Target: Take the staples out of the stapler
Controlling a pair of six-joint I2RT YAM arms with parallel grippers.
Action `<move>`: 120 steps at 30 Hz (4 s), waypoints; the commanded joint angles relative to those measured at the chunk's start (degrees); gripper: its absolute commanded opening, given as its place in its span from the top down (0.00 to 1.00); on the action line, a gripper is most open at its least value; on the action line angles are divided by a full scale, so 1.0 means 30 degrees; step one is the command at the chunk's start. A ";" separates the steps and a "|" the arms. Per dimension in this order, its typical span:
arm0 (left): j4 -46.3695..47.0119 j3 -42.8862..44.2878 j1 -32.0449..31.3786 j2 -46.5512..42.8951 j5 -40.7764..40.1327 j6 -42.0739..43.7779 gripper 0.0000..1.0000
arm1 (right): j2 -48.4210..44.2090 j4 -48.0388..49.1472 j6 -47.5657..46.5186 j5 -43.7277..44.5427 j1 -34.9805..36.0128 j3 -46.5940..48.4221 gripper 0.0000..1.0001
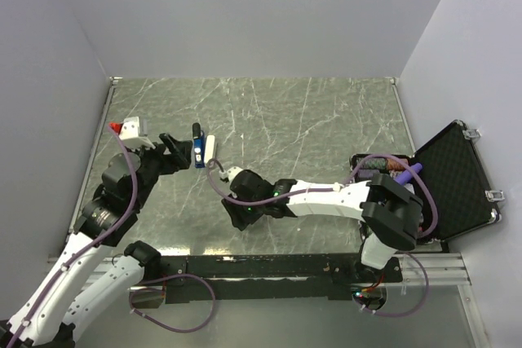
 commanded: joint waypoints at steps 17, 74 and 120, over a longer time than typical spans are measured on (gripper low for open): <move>0.1168 -0.0391 0.0406 -0.1026 0.0157 -0.0435 0.16 | 0.3008 0.0072 -0.0903 0.1640 0.0507 0.2447 0.40; 0.1344 -0.0450 0.0875 -0.0704 0.0948 -0.0464 0.15 | 0.0814 -0.1979 -0.0699 0.6473 0.0859 0.1248 0.83; 0.1520 -0.0479 0.1109 -0.0001 0.1563 -0.0523 0.15 | -0.3233 -0.2946 0.0620 0.5390 -0.6407 -0.3324 0.82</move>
